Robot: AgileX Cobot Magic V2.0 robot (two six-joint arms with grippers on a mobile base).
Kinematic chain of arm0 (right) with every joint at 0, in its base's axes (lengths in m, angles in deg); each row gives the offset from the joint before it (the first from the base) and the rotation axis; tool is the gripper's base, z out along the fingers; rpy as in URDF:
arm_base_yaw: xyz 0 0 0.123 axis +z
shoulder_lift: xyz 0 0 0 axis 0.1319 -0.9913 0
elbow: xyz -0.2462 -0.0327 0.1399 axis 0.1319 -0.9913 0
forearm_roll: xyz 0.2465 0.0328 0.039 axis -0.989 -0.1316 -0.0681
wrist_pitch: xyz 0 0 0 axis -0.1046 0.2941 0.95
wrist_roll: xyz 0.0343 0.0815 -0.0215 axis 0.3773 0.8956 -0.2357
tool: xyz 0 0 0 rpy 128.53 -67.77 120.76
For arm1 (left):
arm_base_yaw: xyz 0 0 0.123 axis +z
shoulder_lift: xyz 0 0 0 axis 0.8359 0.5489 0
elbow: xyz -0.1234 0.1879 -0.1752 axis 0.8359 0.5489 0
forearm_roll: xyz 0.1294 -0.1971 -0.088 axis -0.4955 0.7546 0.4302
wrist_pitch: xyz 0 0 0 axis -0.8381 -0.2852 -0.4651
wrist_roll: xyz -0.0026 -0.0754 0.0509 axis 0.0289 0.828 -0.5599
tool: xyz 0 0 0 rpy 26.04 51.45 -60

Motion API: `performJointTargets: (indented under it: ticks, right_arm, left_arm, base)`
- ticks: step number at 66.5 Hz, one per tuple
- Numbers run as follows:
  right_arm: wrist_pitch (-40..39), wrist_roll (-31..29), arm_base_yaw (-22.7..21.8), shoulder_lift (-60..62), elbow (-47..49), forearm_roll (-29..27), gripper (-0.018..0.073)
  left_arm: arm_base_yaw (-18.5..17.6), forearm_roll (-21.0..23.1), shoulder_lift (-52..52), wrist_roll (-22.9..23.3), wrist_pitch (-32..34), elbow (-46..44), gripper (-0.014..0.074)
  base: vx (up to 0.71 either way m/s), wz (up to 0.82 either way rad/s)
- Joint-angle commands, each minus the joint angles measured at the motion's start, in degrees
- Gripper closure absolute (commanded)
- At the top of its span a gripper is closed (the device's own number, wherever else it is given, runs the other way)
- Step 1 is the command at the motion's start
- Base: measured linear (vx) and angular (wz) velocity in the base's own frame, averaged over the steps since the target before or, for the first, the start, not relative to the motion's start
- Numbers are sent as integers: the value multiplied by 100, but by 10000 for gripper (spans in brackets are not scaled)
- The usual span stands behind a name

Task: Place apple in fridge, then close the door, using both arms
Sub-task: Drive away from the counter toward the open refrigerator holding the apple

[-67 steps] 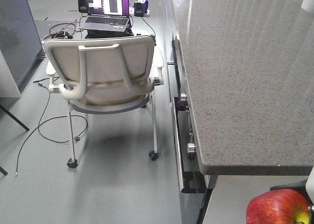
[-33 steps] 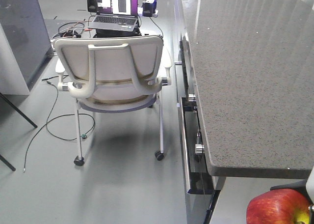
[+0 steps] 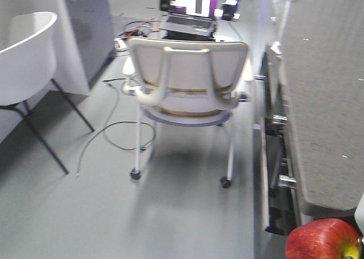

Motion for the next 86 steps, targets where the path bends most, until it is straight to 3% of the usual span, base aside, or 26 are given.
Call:
performJointTargets:
  ticks: [1, 86]
  right_arm:
    - [-356, -41, -5, 6, 156, -83, 409]
    - [-356, -41, -5, 6, 156, -83, 409]
  left_arm:
    - [19, 48, -35, 48, 441, 147, 603]
    - [19, 48, -35, 48, 441, 147, 603]
  base:
    - [-3, 58]
    - [-1, 55]
